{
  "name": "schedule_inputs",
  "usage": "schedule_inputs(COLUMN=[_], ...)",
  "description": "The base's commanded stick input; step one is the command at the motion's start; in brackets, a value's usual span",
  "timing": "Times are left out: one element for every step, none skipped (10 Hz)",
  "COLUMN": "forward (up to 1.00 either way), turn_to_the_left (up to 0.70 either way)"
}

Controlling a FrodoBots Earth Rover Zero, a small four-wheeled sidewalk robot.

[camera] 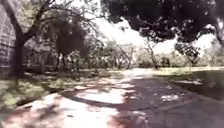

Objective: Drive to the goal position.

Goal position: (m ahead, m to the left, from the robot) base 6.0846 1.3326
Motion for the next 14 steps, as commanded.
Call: schedule_inputs(forward=[0.7, 0.7, 0.7, 0.7, 0.7, 0.7, 0.7, 0.7, 0.7, 0.7, 0.7, 0.7, 0.7, 0.7], turn_to_the_left=[0.0, 0.0, 0.0, 0.0, 0.0, 0.0, 0.0, 0.0, 0.0, -0.08, -0.17, -0.26, -0.35, -0.35])
